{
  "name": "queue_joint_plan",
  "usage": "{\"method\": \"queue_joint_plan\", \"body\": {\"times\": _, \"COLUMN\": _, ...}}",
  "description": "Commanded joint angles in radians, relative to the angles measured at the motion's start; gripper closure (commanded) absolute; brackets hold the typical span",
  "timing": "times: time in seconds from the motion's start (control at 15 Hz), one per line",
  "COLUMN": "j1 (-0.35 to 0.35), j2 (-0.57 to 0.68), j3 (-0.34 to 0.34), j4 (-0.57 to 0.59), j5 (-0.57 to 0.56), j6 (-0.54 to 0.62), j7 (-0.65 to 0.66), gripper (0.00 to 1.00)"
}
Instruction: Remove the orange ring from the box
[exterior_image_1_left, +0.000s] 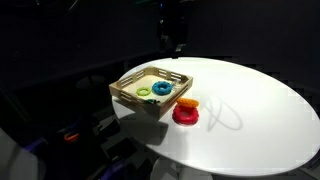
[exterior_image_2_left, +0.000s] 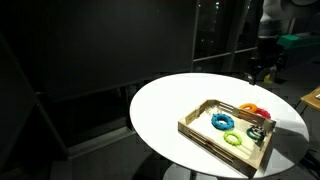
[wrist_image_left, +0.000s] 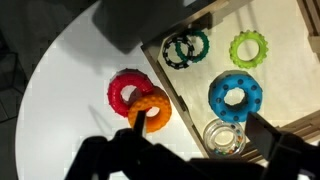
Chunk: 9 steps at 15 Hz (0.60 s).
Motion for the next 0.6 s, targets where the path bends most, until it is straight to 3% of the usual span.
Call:
{"method": "queue_joint_plan", "body": {"times": 0.0, "j1": -0.022, "j2": -0.143, "j3": 0.024, "j4": -0.079, "j5": -0.015, "j6": -0.024, "j7": 0.017, "gripper": 0.0}}
{"method": "queue_joint_plan", "body": {"times": 0.53, "j1": -0.059, "j2": -0.269, "j3": 0.045, "j4": -0.128, "j5": -0.003, "j6": -0.039, "j7": 0.001, "gripper": 0.0}}
